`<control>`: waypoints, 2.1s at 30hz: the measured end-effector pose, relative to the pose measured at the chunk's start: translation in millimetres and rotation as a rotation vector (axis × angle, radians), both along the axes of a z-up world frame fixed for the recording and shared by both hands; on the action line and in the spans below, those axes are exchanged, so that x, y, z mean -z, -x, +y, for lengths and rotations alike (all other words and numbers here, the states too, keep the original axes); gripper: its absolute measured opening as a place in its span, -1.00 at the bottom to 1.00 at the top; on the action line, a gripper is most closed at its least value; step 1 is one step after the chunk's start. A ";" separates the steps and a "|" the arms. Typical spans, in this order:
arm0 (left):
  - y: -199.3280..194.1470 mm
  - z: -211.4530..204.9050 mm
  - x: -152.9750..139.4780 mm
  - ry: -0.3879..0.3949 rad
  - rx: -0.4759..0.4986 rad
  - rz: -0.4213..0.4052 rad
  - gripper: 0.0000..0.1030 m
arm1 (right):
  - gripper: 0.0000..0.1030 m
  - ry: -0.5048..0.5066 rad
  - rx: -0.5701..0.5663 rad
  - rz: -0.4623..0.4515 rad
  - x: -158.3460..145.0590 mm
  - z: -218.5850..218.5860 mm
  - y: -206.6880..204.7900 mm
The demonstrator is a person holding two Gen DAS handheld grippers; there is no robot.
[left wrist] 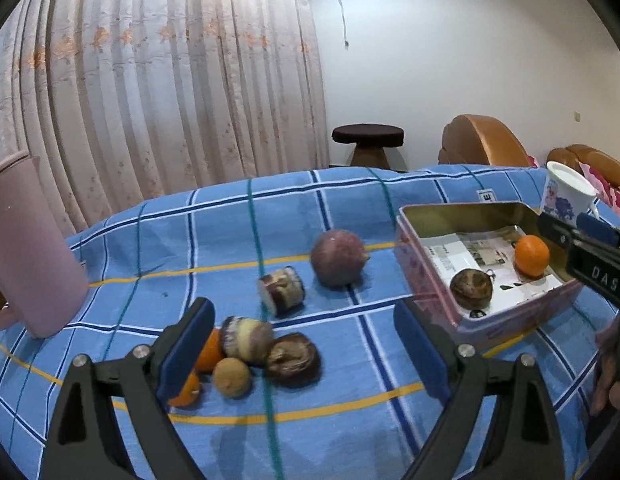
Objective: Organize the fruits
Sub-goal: 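Withdraw both tools from the tin back toward the fruit pile, then grasp the second dark brown fruit with the right tool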
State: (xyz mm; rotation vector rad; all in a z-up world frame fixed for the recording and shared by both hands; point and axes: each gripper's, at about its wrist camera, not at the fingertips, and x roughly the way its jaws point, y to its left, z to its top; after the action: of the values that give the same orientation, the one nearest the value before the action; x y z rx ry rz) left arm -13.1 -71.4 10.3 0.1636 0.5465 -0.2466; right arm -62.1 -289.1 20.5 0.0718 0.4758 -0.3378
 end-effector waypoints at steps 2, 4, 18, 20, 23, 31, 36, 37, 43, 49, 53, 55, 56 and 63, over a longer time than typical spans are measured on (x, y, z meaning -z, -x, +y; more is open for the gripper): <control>-0.1 5.9 -0.5 -0.004 -0.003 -0.005 0.82 | 0.45 0.014 -0.002 0.007 -0.1 10.4 0.3; 0.1 11.4 -0.4 -0.011 -0.005 -0.008 0.82 | 0.45 0.020 -0.017 0.016 0.1 22.2 0.0; -6.7 58.1 0.1 -0.012 -0.036 -0.010 0.82 | 0.45 0.000 -0.103 0.046 4.8 84.1 -11.2; -9.4 65.4 0.7 -0.010 -0.048 -0.007 0.82 | 0.45 0.000 -0.114 0.048 5.0 90.4 -12.9; -12.6 75.2 1.8 -0.003 -0.059 0.003 0.82 | 0.45 0.004 -0.123 0.065 6.4 101.2 -17.7; -20.0 95.2 1.6 -0.004 -0.089 0.001 0.82 | 0.45 0.002 -0.169 0.094 10.0 126.1 -26.9; -23.7 105.4 0.9 -0.015 -0.099 0.005 0.82 | 0.45 0.002 -0.205 0.098 10.7 136.3 -27.8; -24.8 109.1 -0.1 -0.015 -0.107 0.002 0.82 | 0.45 0.000 -0.216 0.094 10.3 136.9 -26.6; -38.7 144.9 -3.6 0.021 -0.200 0.022 0.83 | 0.44 -0.060 -0.306 0.125 13.7 143.2 -29.2; -45.7 162.4 1.2 0.010 -0.243 0.049 0.83 | 0.25 -0.090 -0.424 0.208 24.3 169.9 -41.4; -48.6 162.5 5.8 -0.012 -0.251 0.064 0.83 | 0.23 -0.084 -0.456 0.298 35.4 186.1 -59.4; -49.1 162.8 5.8 -0.021 -0.256 0.063 0.83 | 0.17 -0.093 -0.460 0.344 42.5 191.4 -69.4; -49.3 162.9 5.8 -0.022 -0.258 0.062 0.83 | 0.05 -0.103 -0.461 0.362 45.5 193.3 -74.1; -50.0 163.3 5.9 -0.029 -0.260 0.062 0.83 | -0.06 -0.141 -0.484 0.406 53.1 196.4 -87.8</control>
State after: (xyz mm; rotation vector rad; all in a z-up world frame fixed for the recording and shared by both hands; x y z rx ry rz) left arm 36.9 91.9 4.4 0.1119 0.6264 0.0098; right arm 25.8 -92.7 -32.7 0.0228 0.8968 0.1634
